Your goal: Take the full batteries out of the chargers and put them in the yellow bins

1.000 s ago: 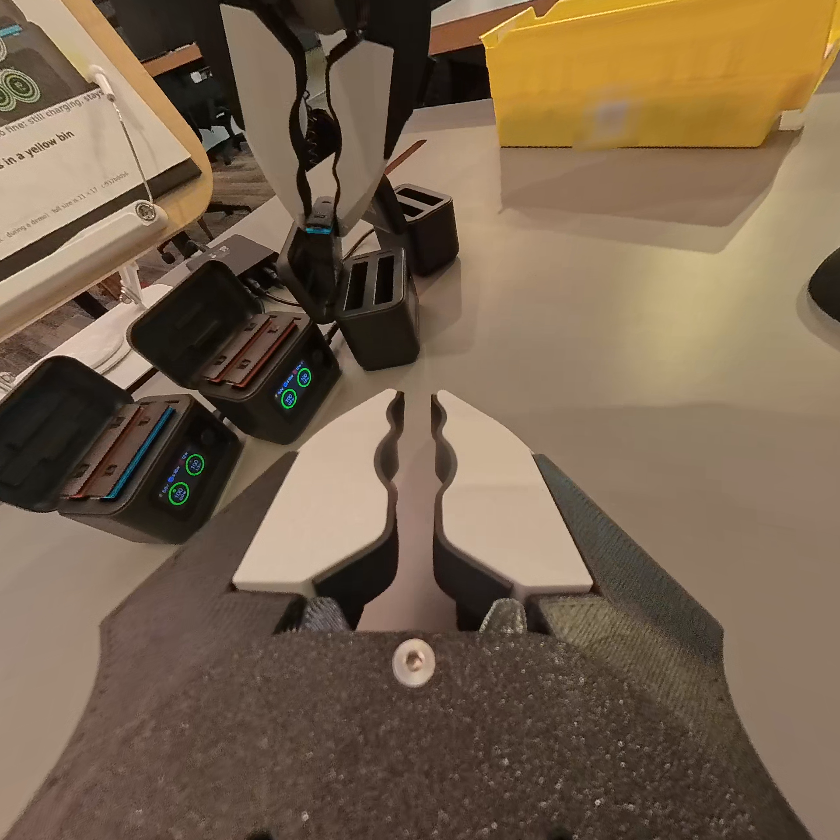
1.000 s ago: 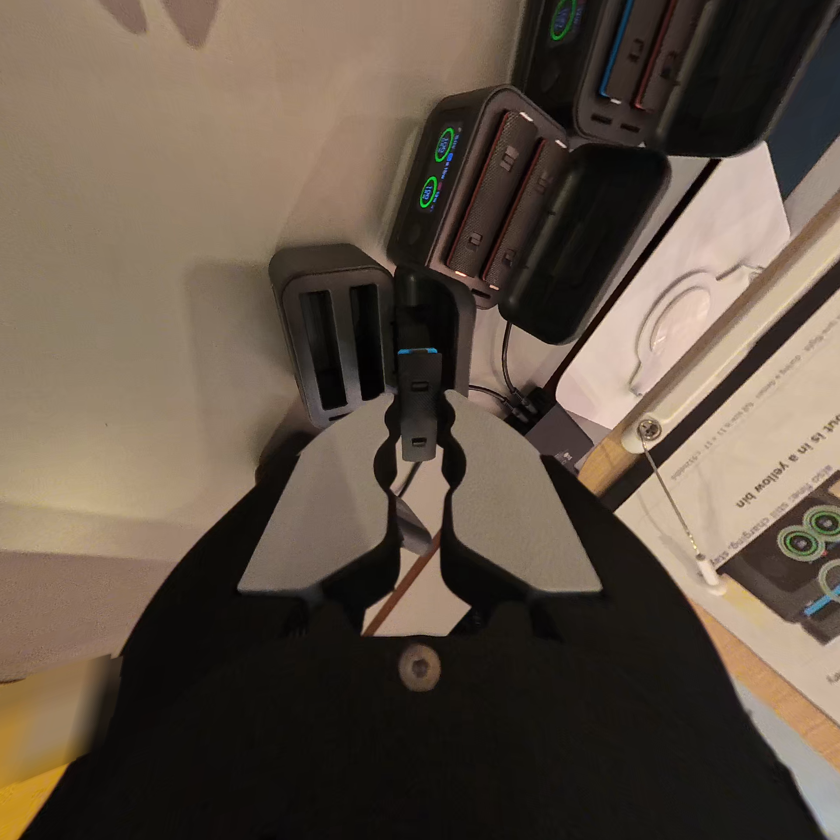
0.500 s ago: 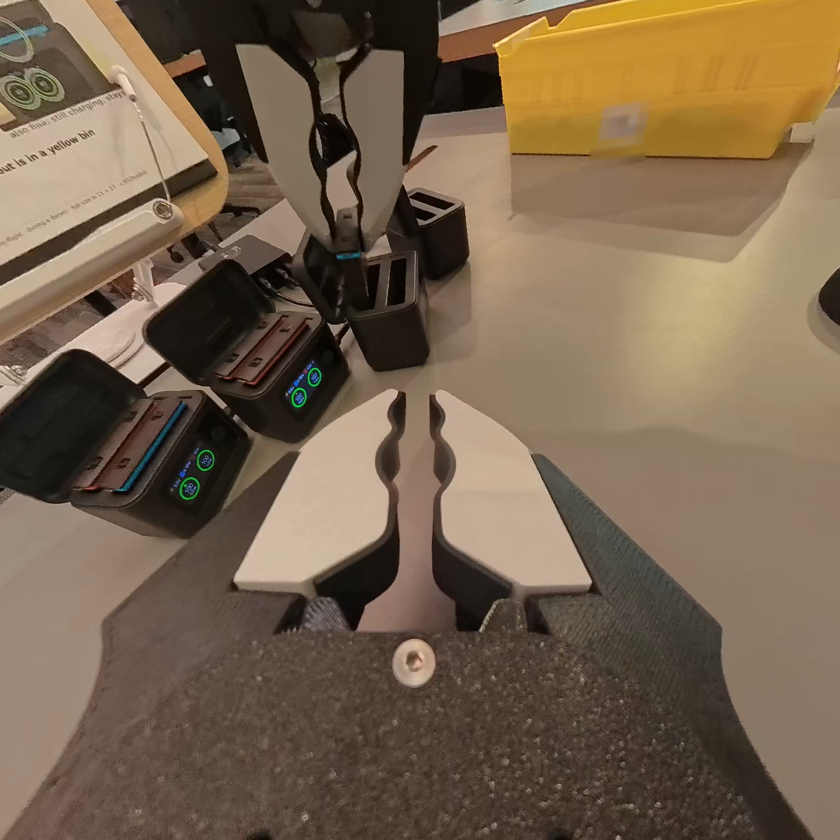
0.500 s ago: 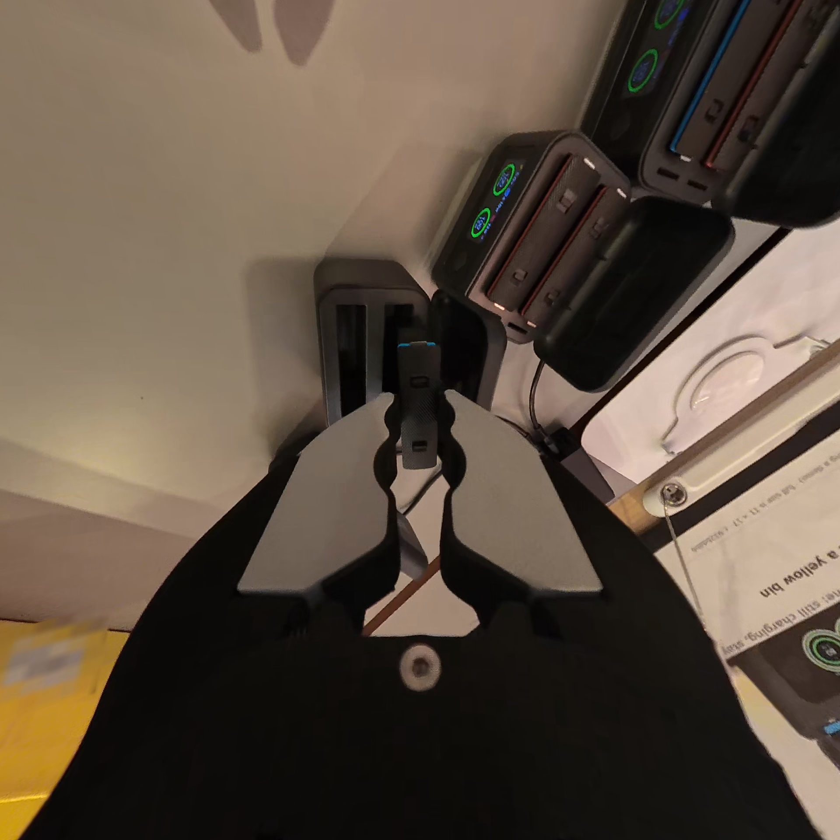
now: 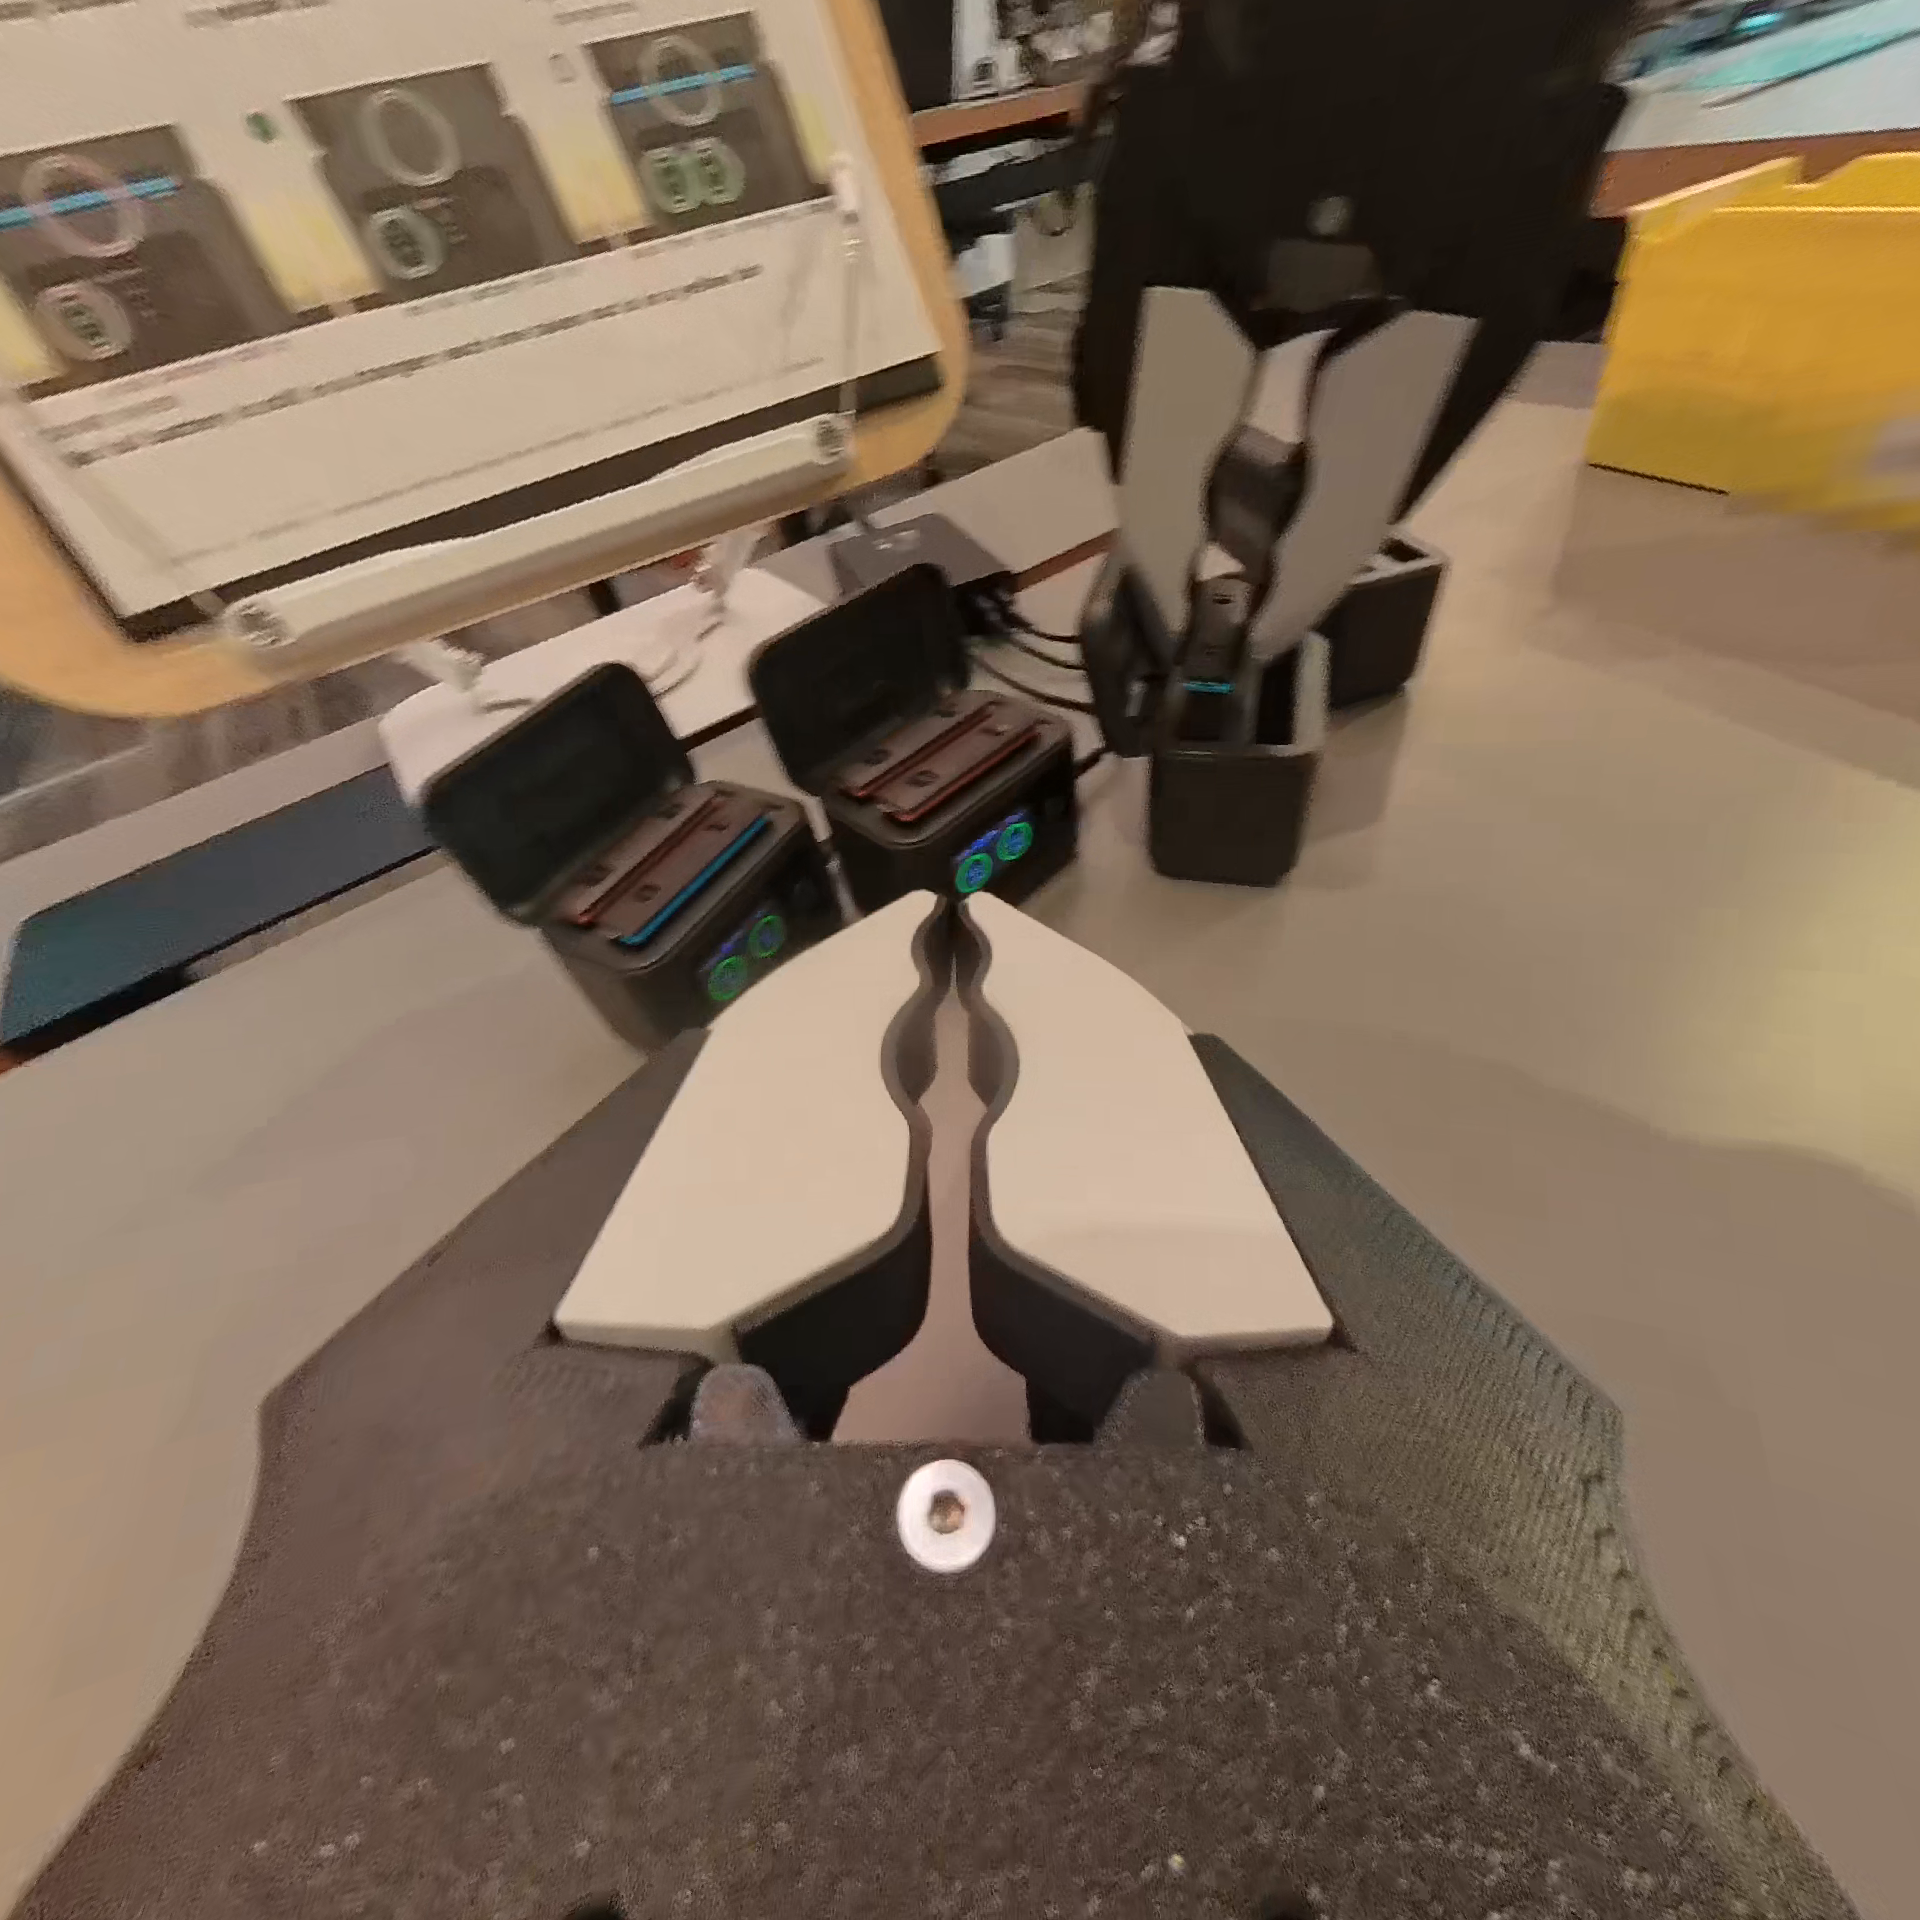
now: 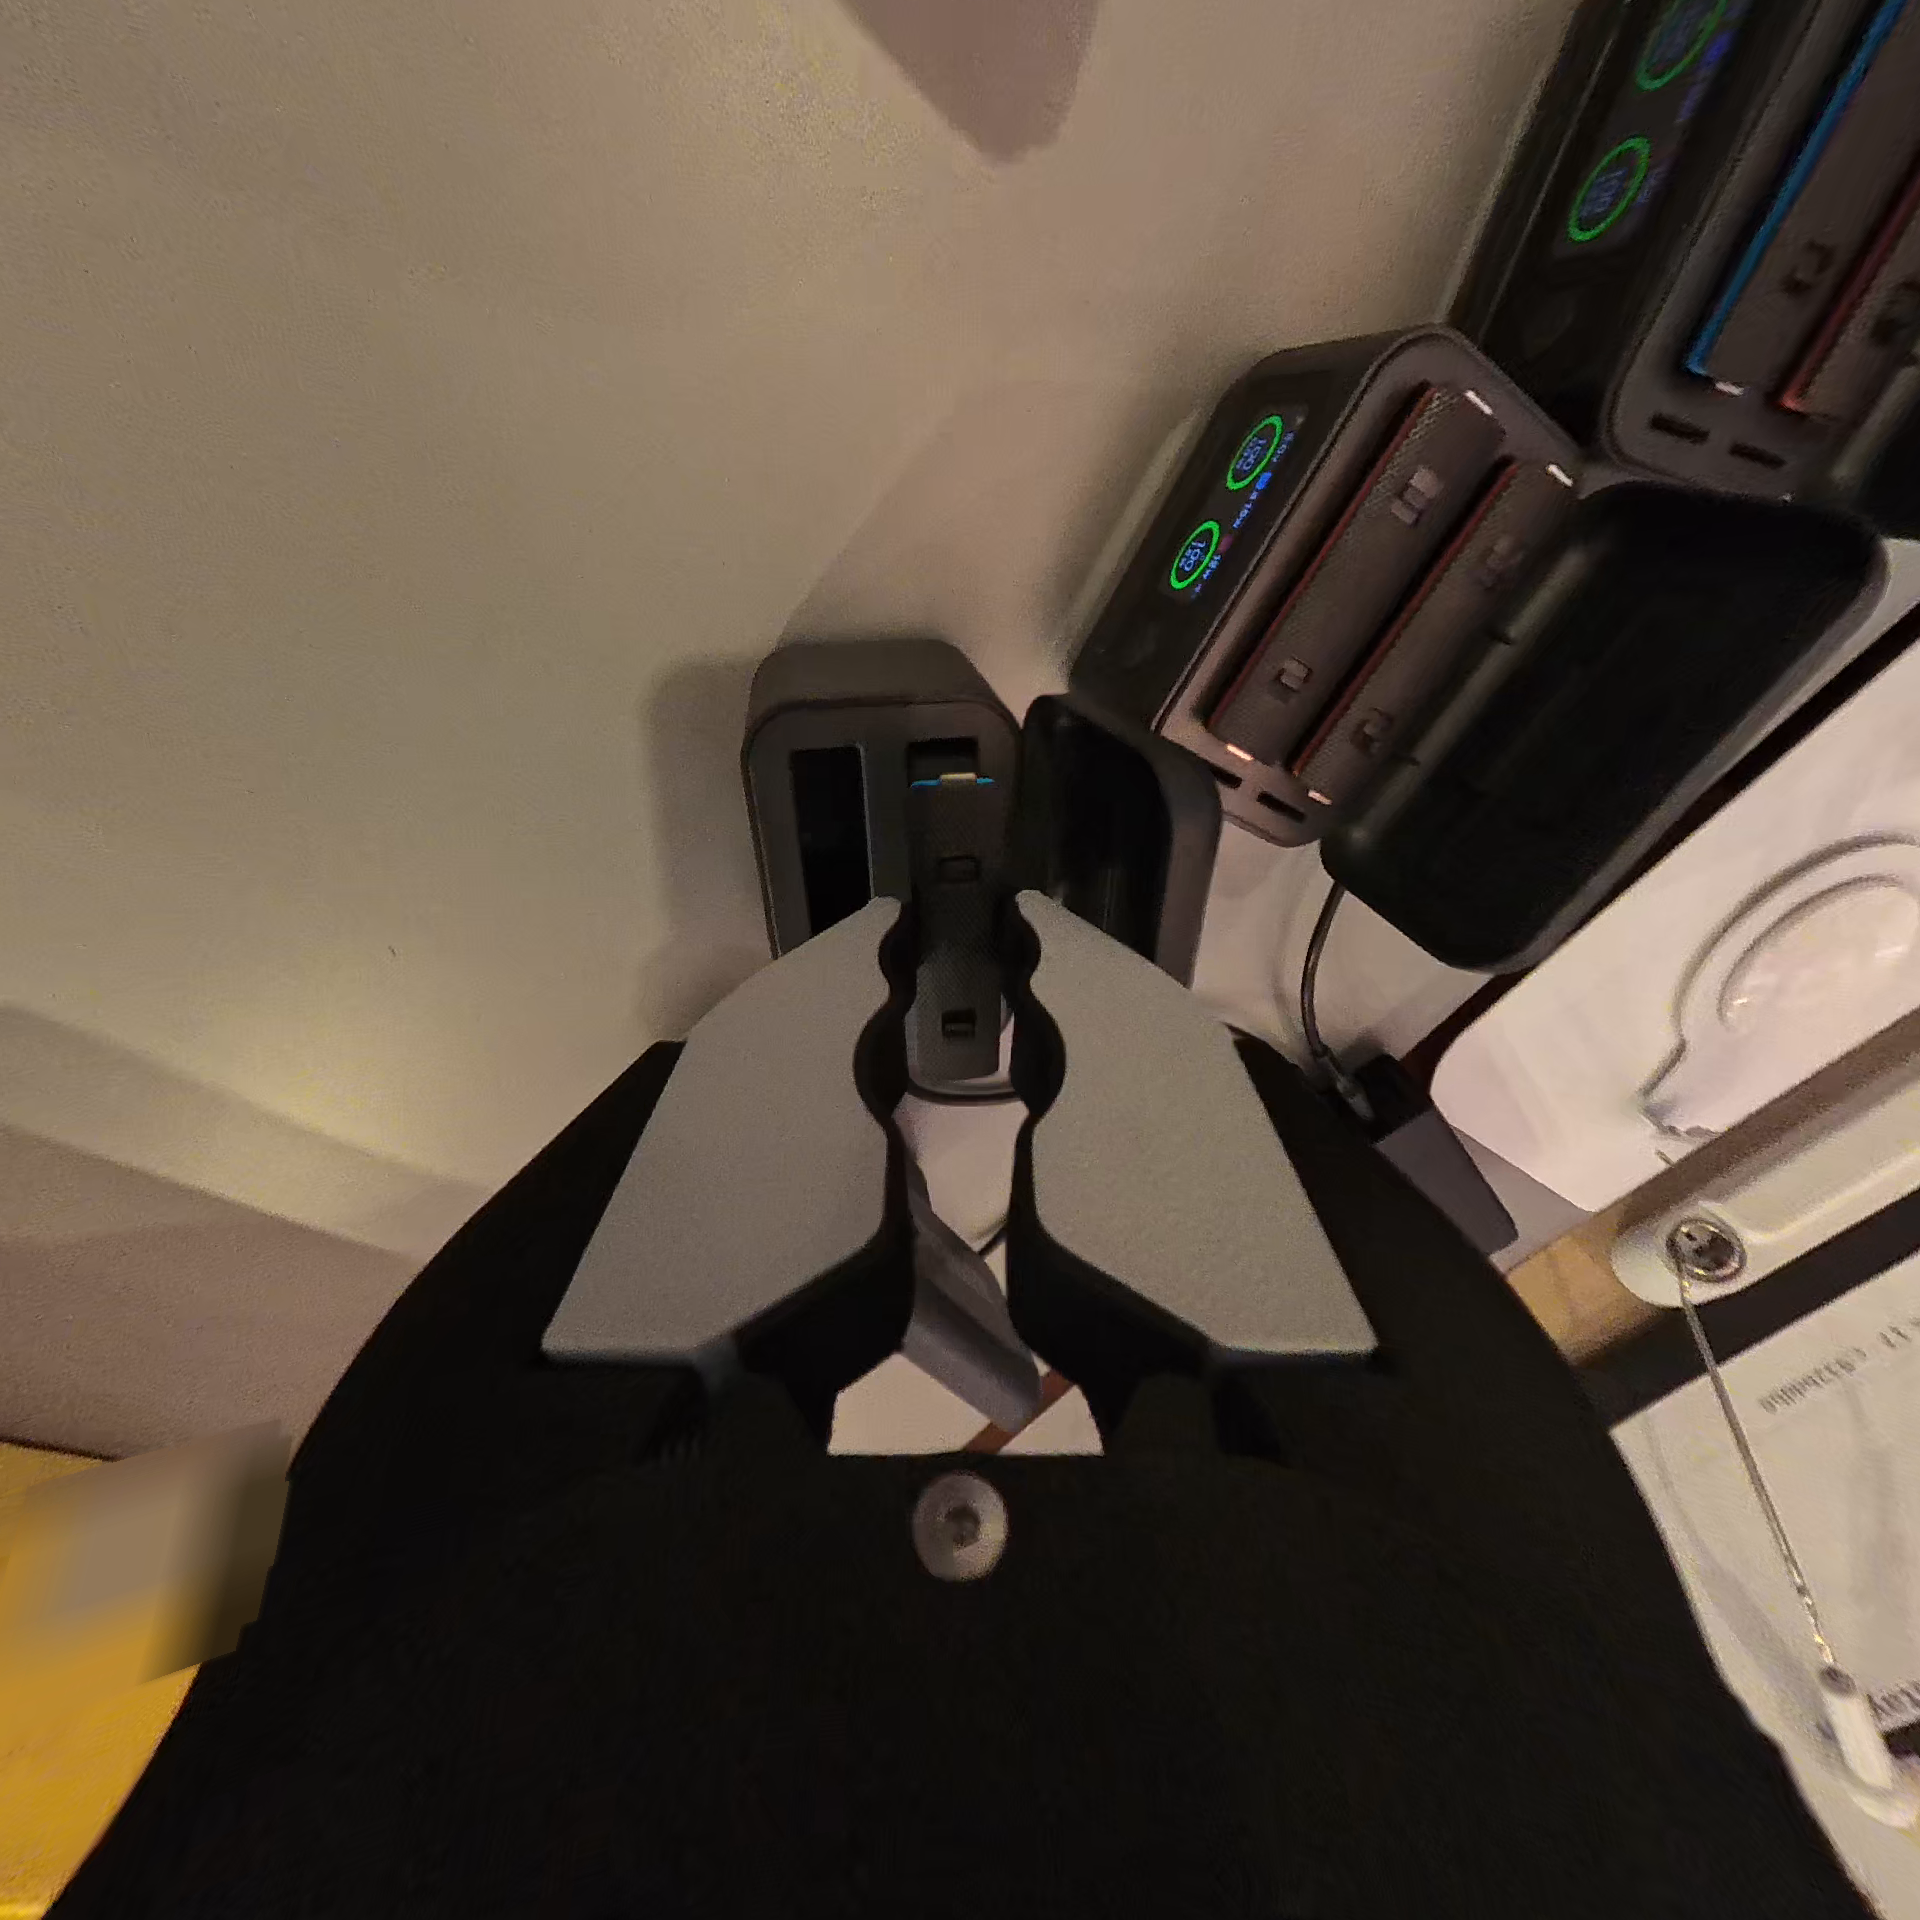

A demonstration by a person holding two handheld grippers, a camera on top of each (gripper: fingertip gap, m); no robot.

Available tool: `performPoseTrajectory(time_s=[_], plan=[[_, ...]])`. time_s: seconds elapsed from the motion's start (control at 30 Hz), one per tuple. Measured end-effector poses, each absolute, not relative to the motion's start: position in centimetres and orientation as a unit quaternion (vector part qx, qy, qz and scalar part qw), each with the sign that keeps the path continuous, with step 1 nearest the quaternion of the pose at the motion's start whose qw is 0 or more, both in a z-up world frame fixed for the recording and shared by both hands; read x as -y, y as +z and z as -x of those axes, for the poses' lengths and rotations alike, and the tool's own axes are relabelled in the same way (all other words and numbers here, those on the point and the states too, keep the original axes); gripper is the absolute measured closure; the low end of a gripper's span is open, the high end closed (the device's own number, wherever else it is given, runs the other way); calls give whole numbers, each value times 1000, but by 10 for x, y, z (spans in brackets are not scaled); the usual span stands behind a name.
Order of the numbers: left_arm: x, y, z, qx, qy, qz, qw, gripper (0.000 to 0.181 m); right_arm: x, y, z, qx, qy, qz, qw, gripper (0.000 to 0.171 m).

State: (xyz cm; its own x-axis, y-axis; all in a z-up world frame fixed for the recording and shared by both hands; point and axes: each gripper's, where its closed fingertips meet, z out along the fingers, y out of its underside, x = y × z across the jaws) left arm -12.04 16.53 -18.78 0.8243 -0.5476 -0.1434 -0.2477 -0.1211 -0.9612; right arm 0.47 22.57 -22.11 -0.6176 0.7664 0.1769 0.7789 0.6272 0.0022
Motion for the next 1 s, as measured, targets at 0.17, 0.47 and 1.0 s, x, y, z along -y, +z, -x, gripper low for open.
performPoseTrajectory(time_s=[0.17, 0.47, 1.0], plan=[[-172, -201, 137, -194, -132, 793, 563, 181, -226, -224, -4, 897, -37, 433, 84, 156], [-156, -213, 153, -163, -107, 829, 525, 181, -228, -216, -7, 875, -49, 474, 85, 155], [-128, -218, 151, -114, -78, 844, 519, 181, -228, -220, -2, 840, -25, 529, 118, 171]])
